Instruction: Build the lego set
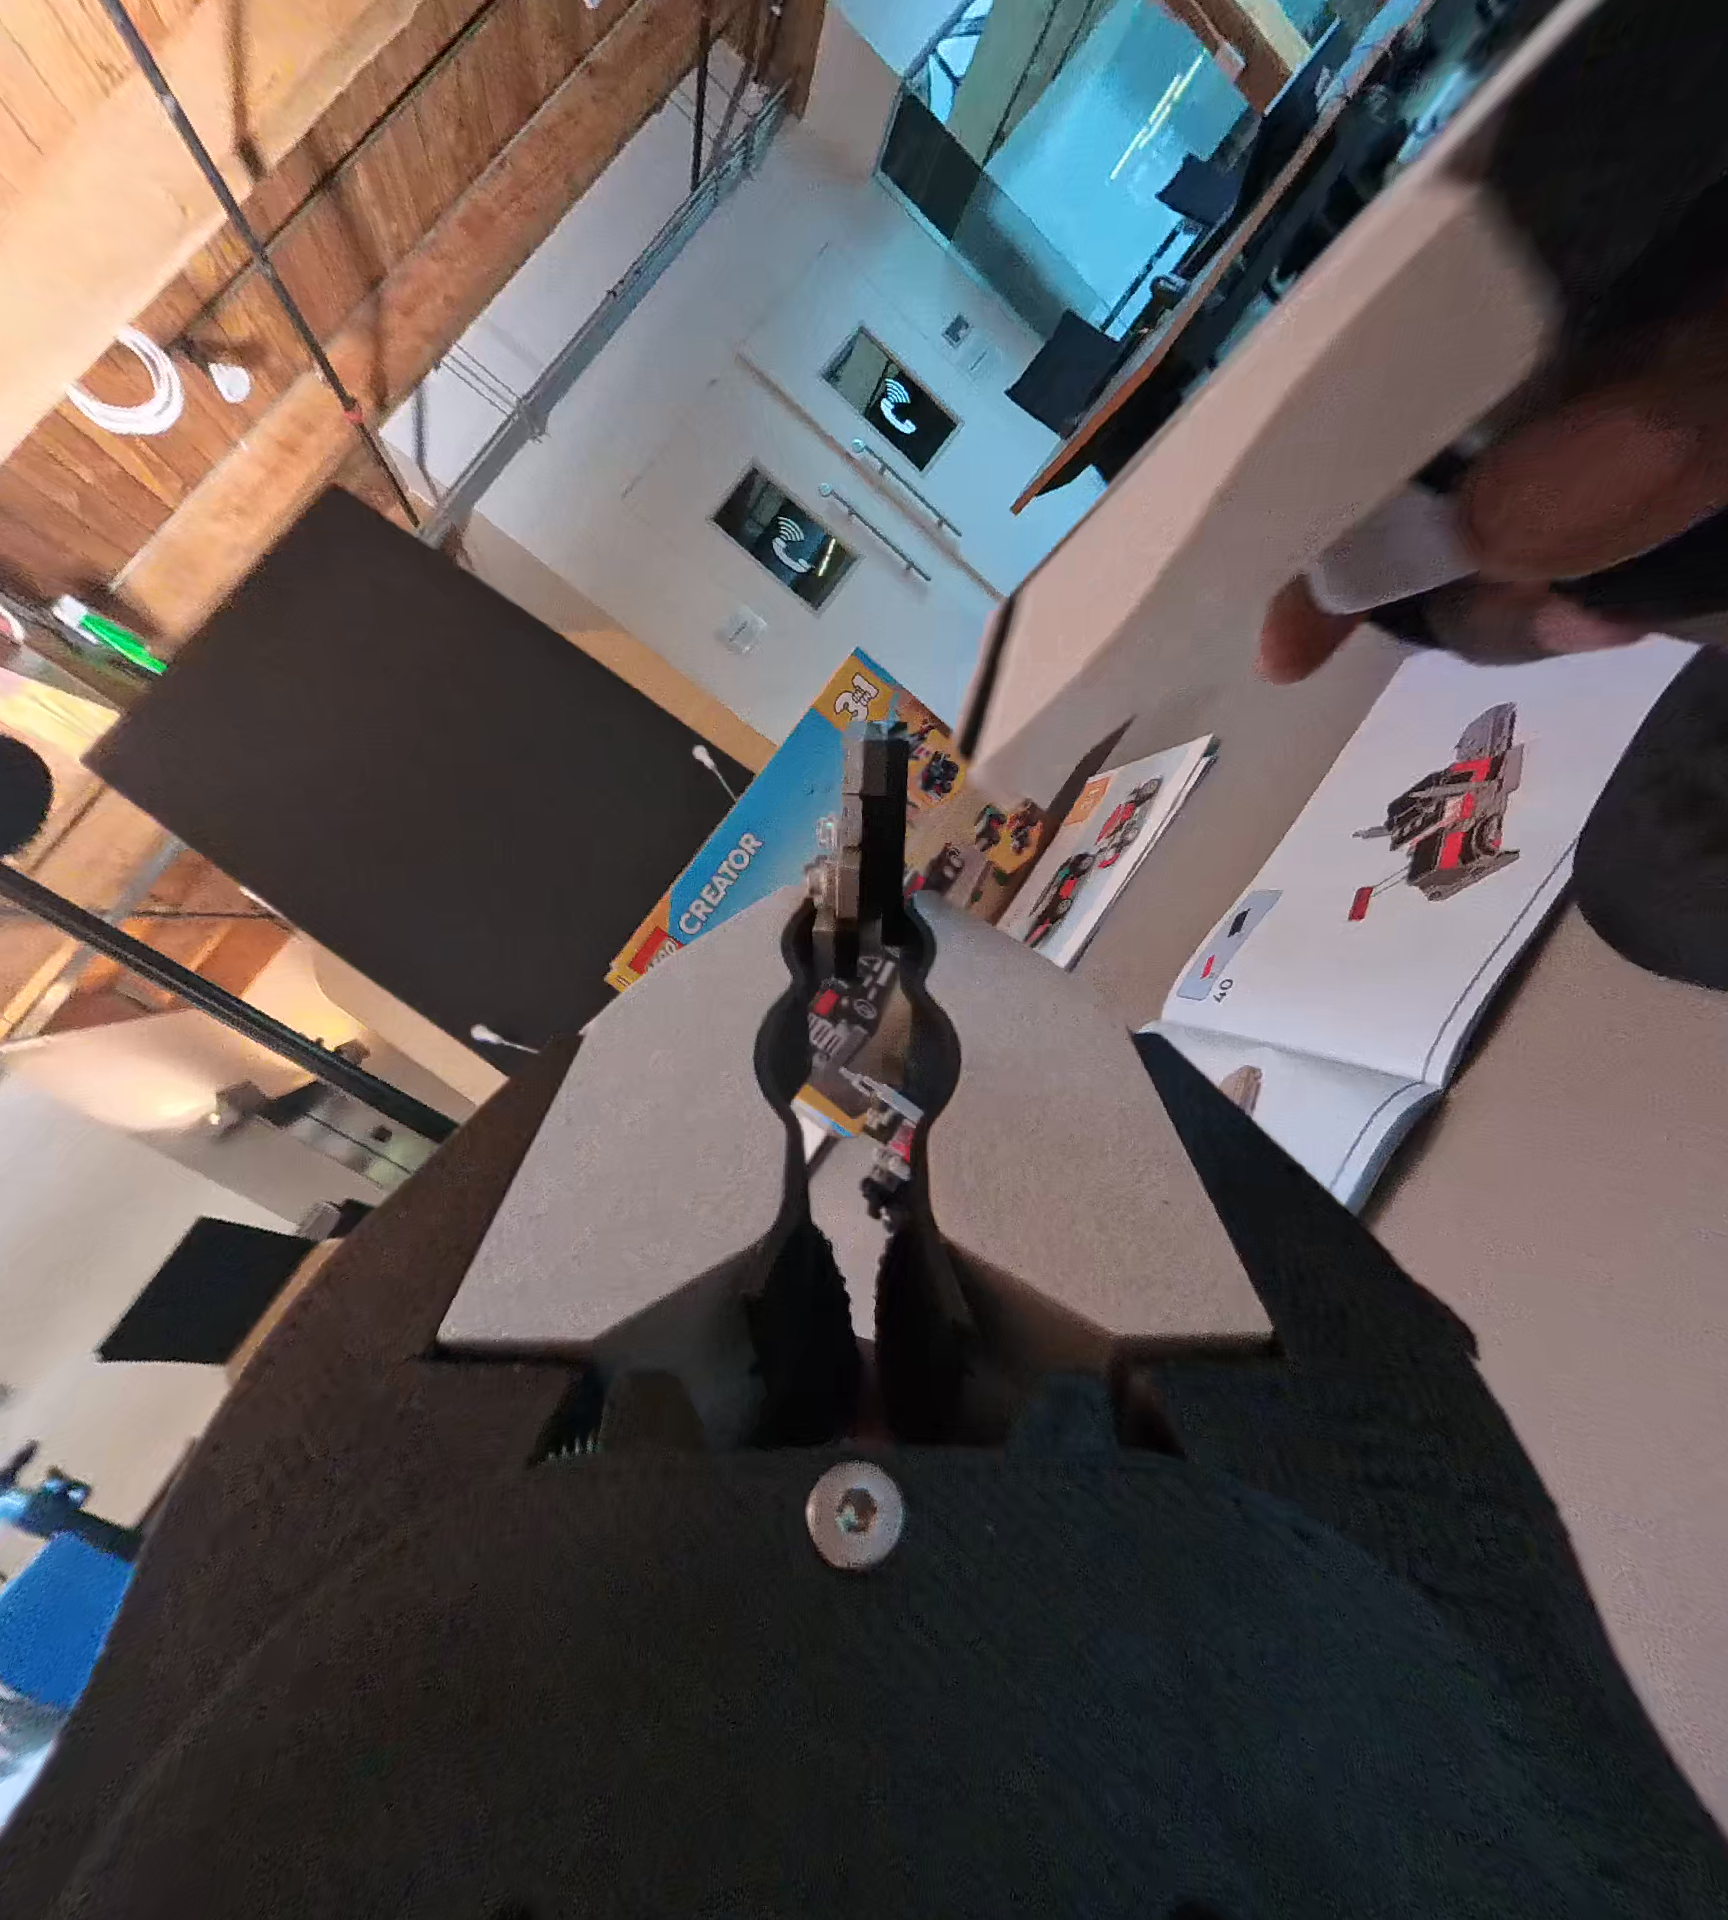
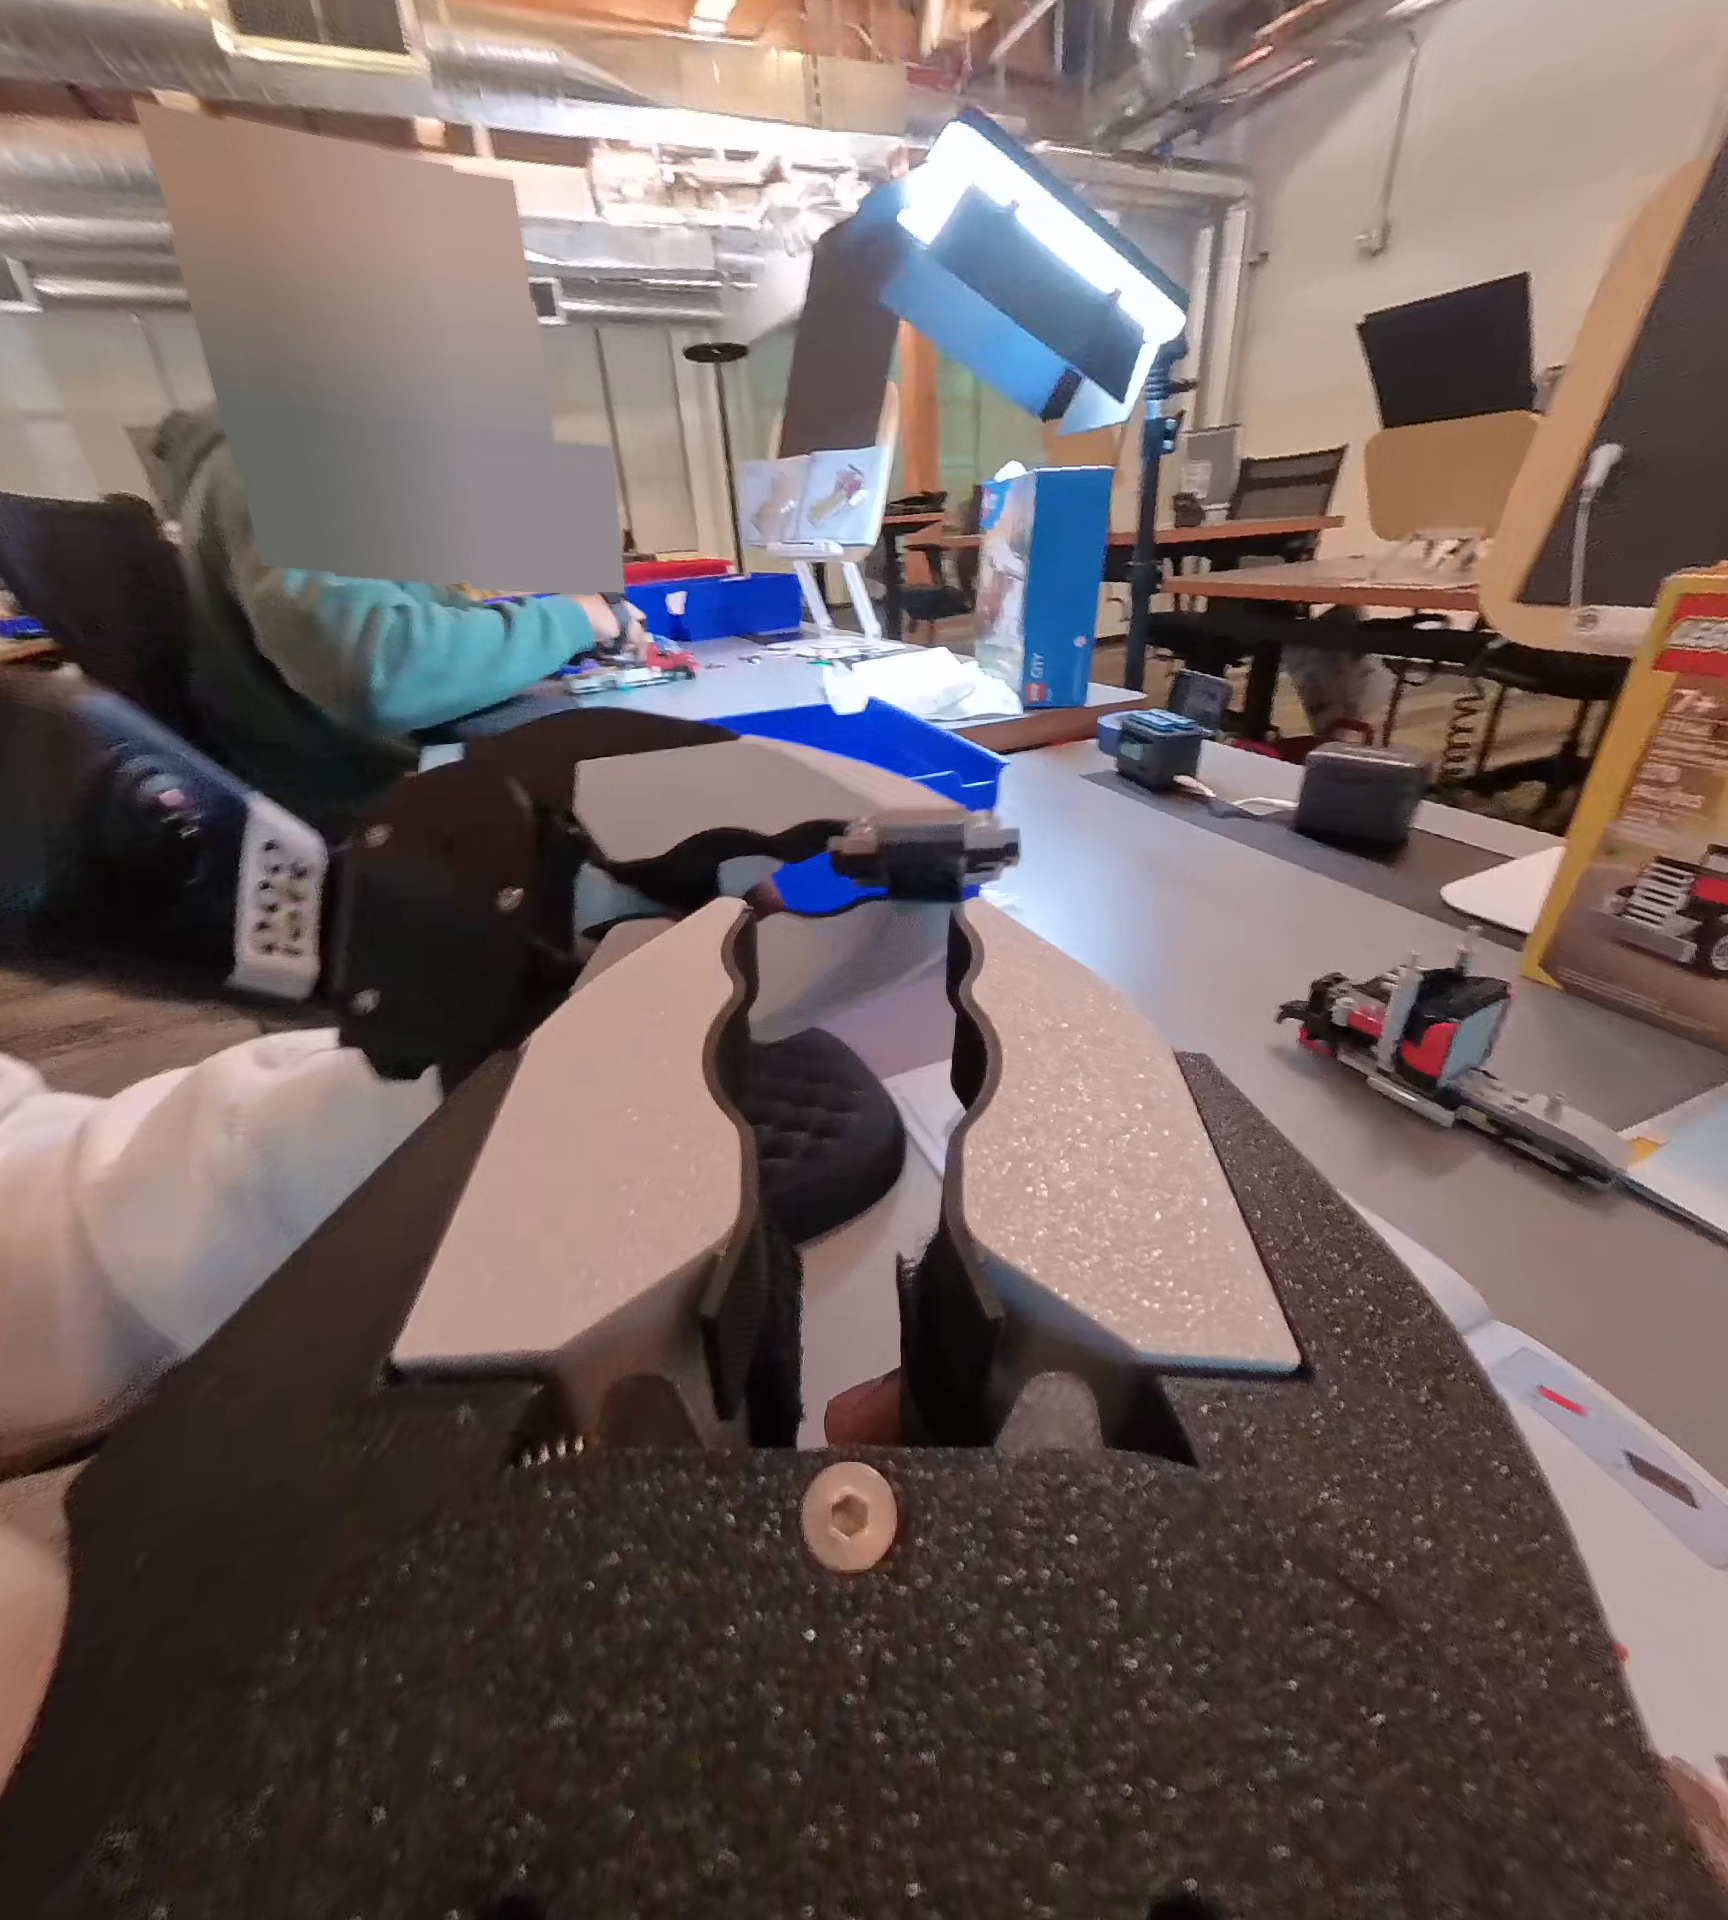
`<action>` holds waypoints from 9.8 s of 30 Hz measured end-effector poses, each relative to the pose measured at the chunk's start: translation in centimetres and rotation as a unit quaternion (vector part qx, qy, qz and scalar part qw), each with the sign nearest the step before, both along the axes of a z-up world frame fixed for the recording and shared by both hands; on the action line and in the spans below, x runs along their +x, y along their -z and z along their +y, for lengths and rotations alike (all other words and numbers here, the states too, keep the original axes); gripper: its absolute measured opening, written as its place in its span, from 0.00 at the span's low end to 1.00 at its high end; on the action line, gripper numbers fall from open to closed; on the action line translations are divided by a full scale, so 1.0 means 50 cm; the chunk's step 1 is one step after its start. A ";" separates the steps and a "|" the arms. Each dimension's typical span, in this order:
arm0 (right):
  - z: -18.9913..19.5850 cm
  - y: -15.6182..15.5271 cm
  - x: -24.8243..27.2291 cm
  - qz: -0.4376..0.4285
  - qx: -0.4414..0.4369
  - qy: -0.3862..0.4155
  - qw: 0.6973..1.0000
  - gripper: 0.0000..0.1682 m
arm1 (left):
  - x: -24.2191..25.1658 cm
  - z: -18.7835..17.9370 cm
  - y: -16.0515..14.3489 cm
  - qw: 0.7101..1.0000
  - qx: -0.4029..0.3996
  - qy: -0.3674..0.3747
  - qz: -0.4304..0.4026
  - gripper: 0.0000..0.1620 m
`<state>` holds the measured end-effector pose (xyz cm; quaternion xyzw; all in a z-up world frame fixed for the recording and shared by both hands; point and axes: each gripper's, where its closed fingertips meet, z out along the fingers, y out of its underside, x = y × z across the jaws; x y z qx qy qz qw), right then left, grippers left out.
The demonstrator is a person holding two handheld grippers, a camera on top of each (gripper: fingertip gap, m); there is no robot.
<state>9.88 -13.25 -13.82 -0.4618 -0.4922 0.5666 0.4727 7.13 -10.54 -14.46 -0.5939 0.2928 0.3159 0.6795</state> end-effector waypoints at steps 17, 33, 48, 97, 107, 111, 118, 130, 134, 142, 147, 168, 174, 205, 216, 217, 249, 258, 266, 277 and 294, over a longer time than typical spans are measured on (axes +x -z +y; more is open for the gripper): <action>-0.009 -0.049 0.054 0.099 0.191 -0.168 0.962 0.10 | 0.080 -0.042 0.037 0.879 -0.159 0.293 -0.341 0.30; -0.019 -0.083 0.070 0.160 0.151 -0.389 0.895 0.10 | 0.103 -0.094 -0.072 0.365 -0.252 0.572 -0.689 0.13; 0.078 -0.024 -0.061 -0.016 -0.026 -0.234 0.972 0.16 | -0.031 -0.037 -0.048 0.513 -0.097 0.467 -0.714 0.08; 0.242 0.218 -0.139 -0.272 -0.125 -0.127 0.946 0.06 | -0.334 0.331 0.266 0.844 -0.388 0.099 -0.356 0.54; 0.202 0.289 -0.123 -0.367 -0.197 -0.181 0.891 0.07 | -0.287 0.313 0.272 0.808 -0.429 0.141 -0.380 0.48; 0.225 0.295 -0.122 -0.375 -0.157 -0.145 0.902 0.15 | -0.279 0.300 0.269 0.793 -0.436 0.150 -0.398 0.46; 0.297 0.254 -0.154 -0.295 -0.044 -0.029 0.954 0.26 | -0.266 0.260 0.266 0.747 -0.488 0.163 -0.422 0.40; 0.360 0.256 -0.294 -0.279 0.045 0.100 0.954 0.40 | -0.228 0.207 0.290 0.672 -0.557 0.221 -0.435 0.41; 0.360 0.270 -0.304 -0.280 0.029 0.084 0.956 0.33 | -0.213 0.197 0.288 0.649 -0.571 0.240 -0.441 0.40; 0.361 0.259 -0.296 -0.266 -0.003 0.034 0.963 0.28 | -0.220 0.193 0.272 0.678 -0.551 0.260 -0.411 0.43; 0.351 0.196 -0.274 -0.217 -0.131 -0.055 0.966 0.27 | -0.240 0.221 0.183 0.824 -0.385 0.285 -0.303 0.55; 0.368 0.102 -0.231 -0.068 -0.411 -0.187 0.890 0.27 | -0.107 0.287 0.105 0.988 -0.003 0.095 0.126 0.49; 0.354 0.080 -0.231 -0.028 -0.456 -0.225 0.861 0.21 | -0.086 0.277 0.079 0.984 0.038 0.107 0.137 0.34; 0.288 0.069 -0.214 -0.122 0.071 -0.023 0.990 0.31 | -0.160 0.259 0.066 0.995 0.014 0.054 0.085 0.26; 0.281 0.083 -0.231 -0.130 0.050 -0.014 0.990 0.26 | -0.161 0.263 0.070 0.994 0.013 0.033 0.106 0.26; 0.282 0.083 -0.230 -0.130 0.055 -0.011 0.990 0.26 | -0.161 0.263 0.069 0.993 0.016 0.030 0.109 0.26; 0.279 0.074 -0.229 -0.172 0.061 0.038 0.982 0.26 | -0.148 0.254 0.059 0.994 -0.017 0.104 -0.033 0.26; 0.266 0.006 -0.212 -0.086 -0.034 -0.033 0.995 0.44 | -0.166 0.232 0.016 0.990 0.021 0.111 -0.078 0.24; 0.288 -0.005 -0.164 -0.073 -0.009 -0.063 0.995 0.33 | -0.200 0.205 -0.026 0.971 0.046 0.134 -0.191 0.24; 0.212 0.104 -0.129 -0.211 0.067 -0.112 0.969 0.25 | -0.187 0.163 -0.021 0.955 0.031 0.179 -0.233 0.24; 0.219 0.306 -0.107 -0.393 0.128 -0.103 0.905 0.21 | -0.213 0.165 0.008 0.969 0.020 0.147 -0.198 0.24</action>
